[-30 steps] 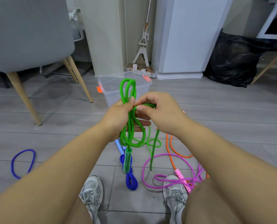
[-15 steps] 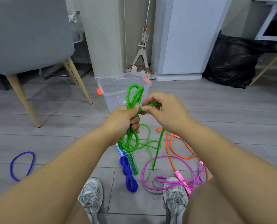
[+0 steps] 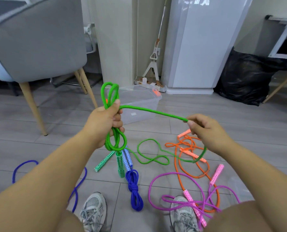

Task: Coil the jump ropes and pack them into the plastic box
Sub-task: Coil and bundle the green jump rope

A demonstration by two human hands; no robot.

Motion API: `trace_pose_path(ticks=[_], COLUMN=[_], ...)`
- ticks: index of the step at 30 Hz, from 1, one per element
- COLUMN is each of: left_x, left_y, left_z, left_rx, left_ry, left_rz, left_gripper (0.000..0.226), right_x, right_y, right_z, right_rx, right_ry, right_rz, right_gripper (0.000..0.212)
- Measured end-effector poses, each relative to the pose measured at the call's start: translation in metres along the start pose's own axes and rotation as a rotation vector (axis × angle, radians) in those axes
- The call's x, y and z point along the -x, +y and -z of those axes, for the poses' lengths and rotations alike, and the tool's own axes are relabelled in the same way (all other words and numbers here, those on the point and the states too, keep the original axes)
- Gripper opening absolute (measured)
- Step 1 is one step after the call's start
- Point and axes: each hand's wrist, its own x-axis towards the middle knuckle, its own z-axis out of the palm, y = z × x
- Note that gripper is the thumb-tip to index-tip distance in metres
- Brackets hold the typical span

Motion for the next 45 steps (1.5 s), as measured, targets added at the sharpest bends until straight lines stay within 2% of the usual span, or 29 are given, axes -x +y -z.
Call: trace_pose_path(ticks=[4, 7, 9, 13, 14, 18, 21, 27, 33, 38, 42, 45], left_x=[0.008, 0.013, 0.016, 0.017, 0.016, 0.012, 0.010, 0.009, 0.011, 0.010, 0.008, 0.006], left_y=[-0.002, -0.006, -0.008, -0.011, -0.011, -0.012, -0.013, -0.015, -0.016, -0.017, -0.019, -0.019], left_z=[-0.008, -0.019, -0.027, -0.035, -0.036, -0.035, -0.035, -0.035, -0.040, -0.040, -0.038, -0.037], left_rx=[-0.011, -0.013, 0.006, 0.006, 0.001, -0.006, -0.016, -0.011, -0.110, -0.118, -0.194, -0.166], left_ry=[-0.110, -0.160, -0.158, -0.097, -0.075, -0.010, 0.005, -0.023, -0.043, -0.042, 0.013, 0.028], left_rz=[0.039, 0.048, 0.053, 0.006, -0.008, -0.044, -0.050, -0.039, -0.090, -0.093, -0.106, -0.097], left_gripper=[0.022, 0.014, 0.014, 0.017, 0.017, 0.017, 0.022, 0.028, 0.025, 0.028, 0.032, 0.042], right_x=[-0.004, -0.005, -0.005, -0.001, 0.000, 0.005, 0.008, 0.006, 0.005, 0.006, 0.006, 0.003], right_y=[-0.010, -0.026, -0.035, -0.054, -0.057, -0.064, -0.066, -0.062, -0.059, -0.059, -0.060, -0.054], right_z=[-0.017, -0.037, -0.052, -0.072, -0.073, -0.077, -0.079, -0.076, -0.078, -0.079, -0.078, -0.076], right_rx=[-0.049, -0.040, -0.106, -0.301, -0.298, -0.085, 0.062, 0.120, 0.131, 0.095, -0.017, -0.072], right_ry=[0.112, 0.083, 0.044, 0.022, 0.015, -0.048, -0.034, -0.009, 0.022, 0.025, -0.062, -0.121], right_rz=[0.027, 0.121, 0.142, 0.065, 0.080, 0.233, 0.355, 0.394, 0.444, 0.398, 0.243, 0.174], right_gripper=[0.023, 0.027, 0.027, 0.015, 0.018, 0.009, 0.016, 0.021, 0.027, 0.021, 0.005, 0.014])
